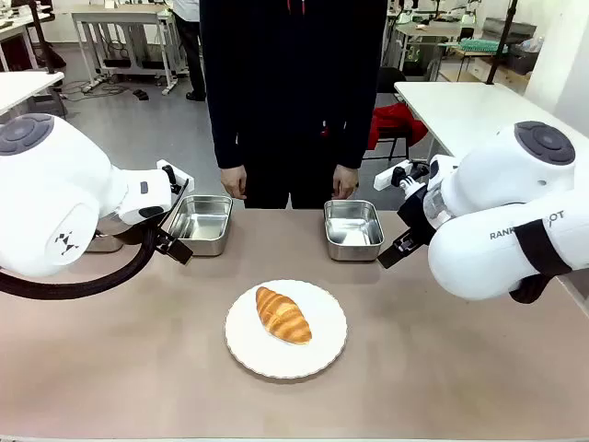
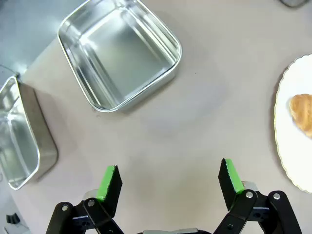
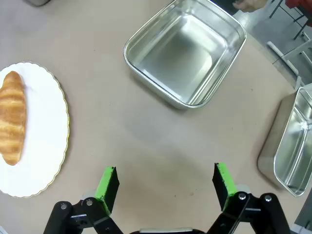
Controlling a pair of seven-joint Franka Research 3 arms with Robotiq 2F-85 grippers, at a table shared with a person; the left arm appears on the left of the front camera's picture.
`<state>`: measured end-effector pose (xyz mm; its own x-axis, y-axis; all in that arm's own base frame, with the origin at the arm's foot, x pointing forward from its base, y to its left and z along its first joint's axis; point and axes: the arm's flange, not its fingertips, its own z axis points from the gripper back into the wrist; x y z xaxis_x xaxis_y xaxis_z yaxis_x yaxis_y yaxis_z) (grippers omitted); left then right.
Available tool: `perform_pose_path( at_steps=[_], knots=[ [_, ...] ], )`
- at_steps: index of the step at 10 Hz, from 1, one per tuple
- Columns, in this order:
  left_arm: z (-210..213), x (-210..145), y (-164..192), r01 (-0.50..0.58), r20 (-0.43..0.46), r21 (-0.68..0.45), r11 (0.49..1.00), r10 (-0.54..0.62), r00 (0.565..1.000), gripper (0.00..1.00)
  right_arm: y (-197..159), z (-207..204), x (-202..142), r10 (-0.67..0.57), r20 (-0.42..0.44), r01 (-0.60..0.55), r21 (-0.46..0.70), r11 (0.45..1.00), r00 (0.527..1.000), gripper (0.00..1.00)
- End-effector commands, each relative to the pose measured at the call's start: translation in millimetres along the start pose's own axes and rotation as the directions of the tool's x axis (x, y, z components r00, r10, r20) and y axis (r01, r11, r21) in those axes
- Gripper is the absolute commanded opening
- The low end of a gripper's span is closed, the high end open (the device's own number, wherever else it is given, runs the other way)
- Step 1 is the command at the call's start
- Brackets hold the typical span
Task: Place the bread in the container.
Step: Place the Butter Roll into the Airtight Container indicated by the human.
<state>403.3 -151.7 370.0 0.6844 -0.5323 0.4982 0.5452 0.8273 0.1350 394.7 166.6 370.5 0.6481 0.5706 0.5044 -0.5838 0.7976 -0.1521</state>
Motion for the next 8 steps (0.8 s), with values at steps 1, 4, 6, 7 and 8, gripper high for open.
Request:
perform_pose_path(
  at_steps=[1,4,6,7,8],
  knots=[
    [0.1,0.0,0.0,0.0,0.0,0.0,1.0,0.0,1.0,1.0,0.0,0.1,0.2,0.0,0.001,0.0,0.0,1.0,1.0,1.0],
    [0.1,0.0,0.0,0.0,0.0,0.0,1.0,0.0,1.0,1.0,0.0,0.1,0.2,0.0,0.001,0.0,0.0,1.0,1.0,1.0],
    [0.1,0.0,0.0,0.0,0.0,0.0,1.0,0.0,1.0,1.0,0.0,0.1,0.2,0.0,0.001,0.0,0.0,1.0,1.0,1.0],
    [0.1,0.0,0.0,0.0,0.0,0.0,1.0,0.0,1.0,1.0,0.0,0.1,0.2,0.0,0.001,0.0,0.0,1.0,1.0,1.0],
    [0.1,0.0,0.0,0.0,0.0,0.0,1.0,0.0,1.0,1.0,0.0,0.1,0.2,0.0,0.001,0.0,0.0,1.0,1.0,1.0]
  ],
)
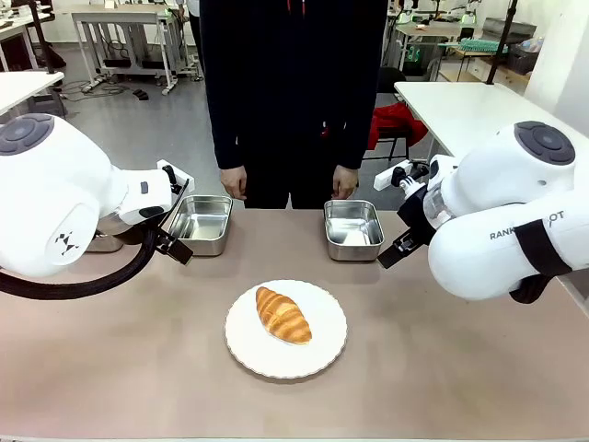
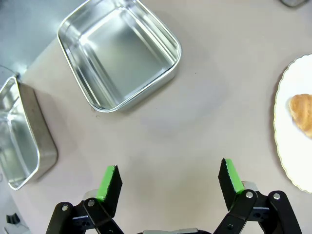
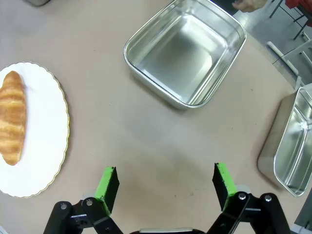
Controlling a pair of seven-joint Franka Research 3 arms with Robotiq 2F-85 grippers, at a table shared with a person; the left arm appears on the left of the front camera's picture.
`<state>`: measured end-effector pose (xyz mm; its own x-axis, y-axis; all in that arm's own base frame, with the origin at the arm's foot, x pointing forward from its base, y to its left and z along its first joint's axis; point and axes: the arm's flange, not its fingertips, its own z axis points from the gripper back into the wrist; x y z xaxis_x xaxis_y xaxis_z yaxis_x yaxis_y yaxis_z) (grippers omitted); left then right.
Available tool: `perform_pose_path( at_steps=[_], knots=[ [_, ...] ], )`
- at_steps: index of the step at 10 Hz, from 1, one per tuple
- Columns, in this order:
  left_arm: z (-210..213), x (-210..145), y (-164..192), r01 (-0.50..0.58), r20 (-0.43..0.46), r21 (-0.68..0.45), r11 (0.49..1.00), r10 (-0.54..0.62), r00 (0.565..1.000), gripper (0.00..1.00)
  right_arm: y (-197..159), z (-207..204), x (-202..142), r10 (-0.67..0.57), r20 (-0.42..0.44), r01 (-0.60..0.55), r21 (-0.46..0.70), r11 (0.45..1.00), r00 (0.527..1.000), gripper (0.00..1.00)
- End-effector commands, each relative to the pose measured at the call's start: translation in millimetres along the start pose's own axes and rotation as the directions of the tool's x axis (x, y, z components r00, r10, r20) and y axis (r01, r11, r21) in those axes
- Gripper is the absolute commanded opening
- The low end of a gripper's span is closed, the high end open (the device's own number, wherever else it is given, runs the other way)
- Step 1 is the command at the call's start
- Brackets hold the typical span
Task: Place the bread in the container.
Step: Place the Butter Roll into the Airtight Container indicated by the human.
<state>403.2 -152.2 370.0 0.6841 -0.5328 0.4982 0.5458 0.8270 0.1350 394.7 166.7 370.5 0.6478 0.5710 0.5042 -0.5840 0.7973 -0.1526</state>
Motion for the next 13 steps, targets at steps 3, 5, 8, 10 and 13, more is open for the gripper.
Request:
perform_pose_path(
  at_steps=[3,5,8,10,13],
  knots=[
    [20,15,9,0.008,0.061,-0.037,0.999,-0.005,0.998,1.0,-14,21,25,0.013,0.044,-0.012,-0.02,1.0,0.999,1.0],
    [73,49,52,0.011,0.098,-0.121,0.993,0.001,0.995,1.0,-51,81,70,0.041,0.074,-0.043,0.025,0.999,0.996,1.0],
    [157,51,123,0.058,0.136,-0.199,0.978,-0.031,0.99,1.0,-121,173,75,0.067,0.127,-0.083,0.121,0.989,0.99,1.0],
    [196,21,182,0.222,0.205,-0.306,0.926,-0.164,0.965,1.0,-161,210,35,0.143,0.175,-0.174,0.176,0.969,0.974,1.0],
    [204,-26,235,0.378,0.343,-0.269,0.886,-0.279,0.897,1.0,-196,205,-6,0.223,0.269,-0.281,0.202,0.938,0.937,1.0]
  ],
)
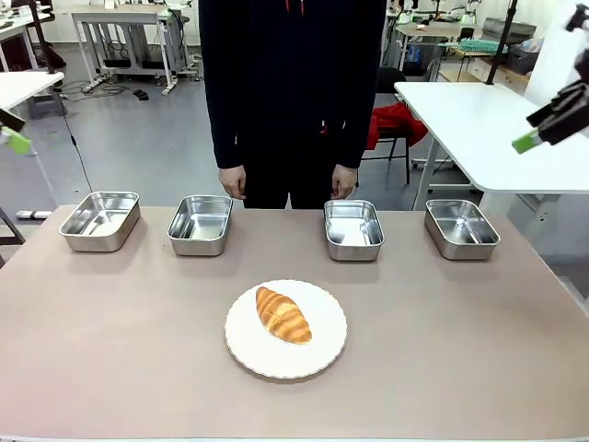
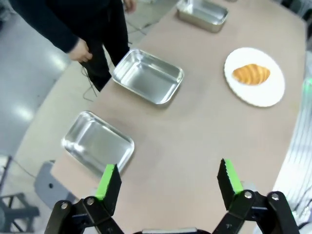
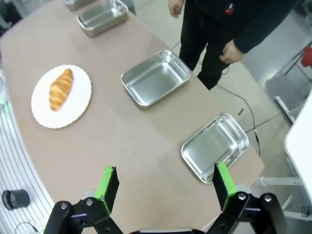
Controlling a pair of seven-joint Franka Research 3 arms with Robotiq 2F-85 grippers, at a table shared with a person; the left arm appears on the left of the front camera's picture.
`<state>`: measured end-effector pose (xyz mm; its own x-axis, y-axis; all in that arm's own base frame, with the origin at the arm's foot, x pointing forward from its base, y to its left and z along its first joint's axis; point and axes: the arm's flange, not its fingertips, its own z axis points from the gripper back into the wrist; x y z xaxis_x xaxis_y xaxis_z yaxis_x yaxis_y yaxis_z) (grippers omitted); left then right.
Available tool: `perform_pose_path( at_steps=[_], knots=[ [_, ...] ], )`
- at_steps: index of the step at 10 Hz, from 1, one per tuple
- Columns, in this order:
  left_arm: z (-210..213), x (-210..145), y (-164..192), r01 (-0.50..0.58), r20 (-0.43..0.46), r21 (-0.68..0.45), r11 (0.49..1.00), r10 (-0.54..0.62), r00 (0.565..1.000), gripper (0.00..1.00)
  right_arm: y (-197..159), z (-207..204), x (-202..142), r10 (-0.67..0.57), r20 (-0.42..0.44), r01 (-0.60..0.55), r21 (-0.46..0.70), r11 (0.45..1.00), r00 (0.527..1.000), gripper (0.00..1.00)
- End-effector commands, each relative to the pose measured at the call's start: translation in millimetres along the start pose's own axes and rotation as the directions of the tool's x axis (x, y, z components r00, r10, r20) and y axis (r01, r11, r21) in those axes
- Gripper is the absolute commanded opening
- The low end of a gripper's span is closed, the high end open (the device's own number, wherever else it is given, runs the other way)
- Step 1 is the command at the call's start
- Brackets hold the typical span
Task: Place the bread in the container.
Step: Place the Butter Roll into the Airtight Container indicated by the human.
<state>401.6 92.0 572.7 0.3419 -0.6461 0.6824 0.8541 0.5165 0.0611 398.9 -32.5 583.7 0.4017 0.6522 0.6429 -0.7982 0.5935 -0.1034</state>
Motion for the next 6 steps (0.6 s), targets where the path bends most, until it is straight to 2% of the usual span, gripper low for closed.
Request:
perform_pose_path(
  at_steps=[1,2,6],
  knots=[
    [-15,-4,9,0.039,0.03,0.112,0.993,-0.042,0.999,1.0,-2,-18,-8,0.033,0.024,-0.035,0.059,0.998,0.999,1.0],
    [0,0,0,0.0,0.0,0.0,1.0,0.0,1.0,1.0,0,0,0,0.0,0.0,0.0,0.0,1.0,1.0,1.0],
    [-3,-4,2,0.01,-0.007,0.015,1.0,-0.01,1.0,1.0,1,-4,-4,0.011,-0.005,-0.011,-0.001,1.0,1.0,1.0]
  ],
)
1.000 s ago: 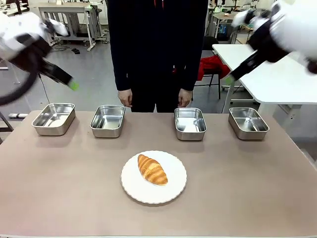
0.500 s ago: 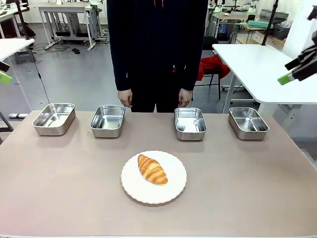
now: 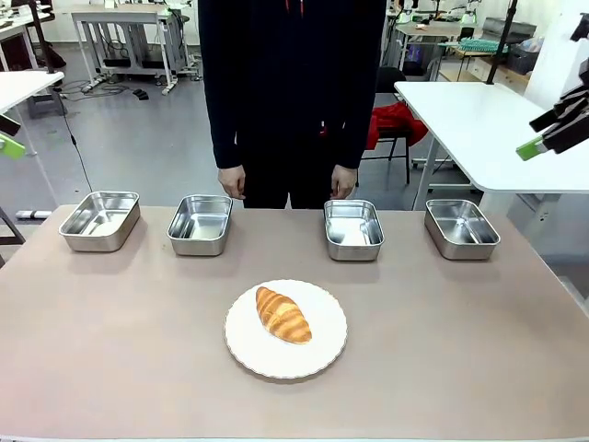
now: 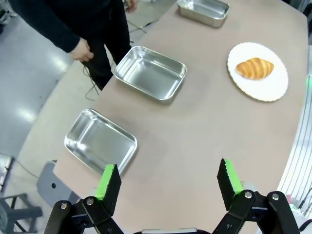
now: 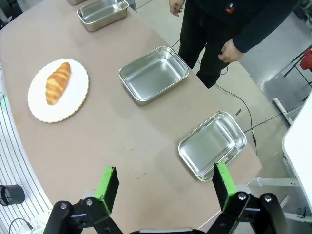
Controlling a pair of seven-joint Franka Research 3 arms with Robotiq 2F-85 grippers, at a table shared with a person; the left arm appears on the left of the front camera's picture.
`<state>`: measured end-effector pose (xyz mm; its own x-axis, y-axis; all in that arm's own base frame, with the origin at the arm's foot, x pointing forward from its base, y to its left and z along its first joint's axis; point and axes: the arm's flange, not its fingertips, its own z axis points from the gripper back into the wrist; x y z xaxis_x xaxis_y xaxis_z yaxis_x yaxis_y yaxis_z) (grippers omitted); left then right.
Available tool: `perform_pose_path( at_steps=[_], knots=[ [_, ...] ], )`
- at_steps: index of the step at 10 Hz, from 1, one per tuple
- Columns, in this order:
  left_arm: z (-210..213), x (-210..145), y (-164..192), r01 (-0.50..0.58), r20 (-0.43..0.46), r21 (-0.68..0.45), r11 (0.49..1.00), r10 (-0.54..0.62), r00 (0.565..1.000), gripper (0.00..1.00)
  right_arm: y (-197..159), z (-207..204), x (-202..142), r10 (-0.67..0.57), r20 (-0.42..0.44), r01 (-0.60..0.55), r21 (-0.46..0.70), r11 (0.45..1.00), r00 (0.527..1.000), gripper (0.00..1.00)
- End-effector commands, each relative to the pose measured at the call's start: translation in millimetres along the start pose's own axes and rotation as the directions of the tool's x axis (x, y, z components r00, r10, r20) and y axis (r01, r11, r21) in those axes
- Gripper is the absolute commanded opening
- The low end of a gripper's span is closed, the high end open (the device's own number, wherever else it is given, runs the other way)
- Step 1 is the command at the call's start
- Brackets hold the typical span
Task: Place the bread in the container.
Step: Place the Butter Roll into the Airtight Container indicated by the human.
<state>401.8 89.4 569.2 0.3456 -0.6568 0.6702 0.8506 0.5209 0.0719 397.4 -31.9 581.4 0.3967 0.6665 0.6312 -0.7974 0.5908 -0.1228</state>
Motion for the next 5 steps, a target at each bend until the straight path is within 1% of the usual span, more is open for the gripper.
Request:
perform_pose_path(
  at_steps=[1,2,3,4,5],
  knots=[
    [17,-14,28,-0.025,0.04,-0.01,1.0,0.025,0.999,1.0,-29,16,-17,-0.013,0.062,0.009,0.063,0.998,0.998,1.0],
    [30,-25,51,-0.025,0.07,-0.067,0.997,0.029,0.997,1.0,-49,26,-31,-0.034,0.088,0.026,0.089,0.996,0.996,1.0],
    [37,-35,65,-0.037,0.092,-0.024,0.999,0.039,0.995,1.0,-60,28,-42,-0.038,0.105,0.028,0.1,0.995,0.994,1.0],
    [44,-47,78,-0.023,0.113,-0.037,0.999,0.027,0.993,1.0,-68,28,-53,-0.028,0.124,0.016,0.101,0.995,0.992,1.0],
    [47,-57,88,-0.02,0.105,-0.052,0.998,0.025,0.994,1.0,-74,30,-64,-0.028,0.123,0.016,0.099,0.995,0.992,1.0]
  ],
)
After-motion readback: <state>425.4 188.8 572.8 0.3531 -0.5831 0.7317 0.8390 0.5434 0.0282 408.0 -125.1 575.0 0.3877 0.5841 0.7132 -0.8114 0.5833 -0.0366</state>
